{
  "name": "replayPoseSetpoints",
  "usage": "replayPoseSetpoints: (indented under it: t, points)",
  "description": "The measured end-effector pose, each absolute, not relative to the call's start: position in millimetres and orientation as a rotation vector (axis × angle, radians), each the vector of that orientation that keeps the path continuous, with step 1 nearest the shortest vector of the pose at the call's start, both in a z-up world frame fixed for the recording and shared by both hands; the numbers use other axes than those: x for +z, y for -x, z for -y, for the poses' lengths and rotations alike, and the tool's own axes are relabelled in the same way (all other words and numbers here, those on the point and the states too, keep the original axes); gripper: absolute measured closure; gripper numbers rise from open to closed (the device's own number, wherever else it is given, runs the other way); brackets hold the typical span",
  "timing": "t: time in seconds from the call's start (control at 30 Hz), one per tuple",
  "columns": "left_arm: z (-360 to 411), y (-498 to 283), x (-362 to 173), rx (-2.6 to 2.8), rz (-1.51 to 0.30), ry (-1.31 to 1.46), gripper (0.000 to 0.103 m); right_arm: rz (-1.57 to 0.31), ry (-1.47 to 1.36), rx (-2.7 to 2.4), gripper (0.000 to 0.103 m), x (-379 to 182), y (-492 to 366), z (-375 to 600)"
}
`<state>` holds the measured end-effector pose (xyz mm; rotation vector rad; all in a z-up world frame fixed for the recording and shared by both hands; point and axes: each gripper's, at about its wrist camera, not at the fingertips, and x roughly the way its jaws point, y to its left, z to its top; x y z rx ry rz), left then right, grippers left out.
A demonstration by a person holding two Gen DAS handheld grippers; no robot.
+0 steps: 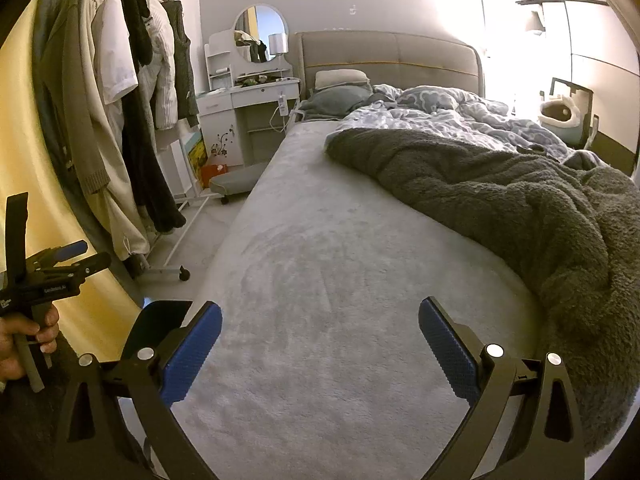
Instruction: Collect trash
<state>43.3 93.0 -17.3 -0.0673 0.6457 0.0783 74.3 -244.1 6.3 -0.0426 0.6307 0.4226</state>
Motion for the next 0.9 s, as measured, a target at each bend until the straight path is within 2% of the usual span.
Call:
replayPoseSetpoints:
  t: [0.9]
  points:
    - [-92.4, -43.3, -17.4, 0.077, -0.645, 0.067, 0.003, -0.633, 0.048, 0.426, 0.003, 6.1, -73.2, 240.5]
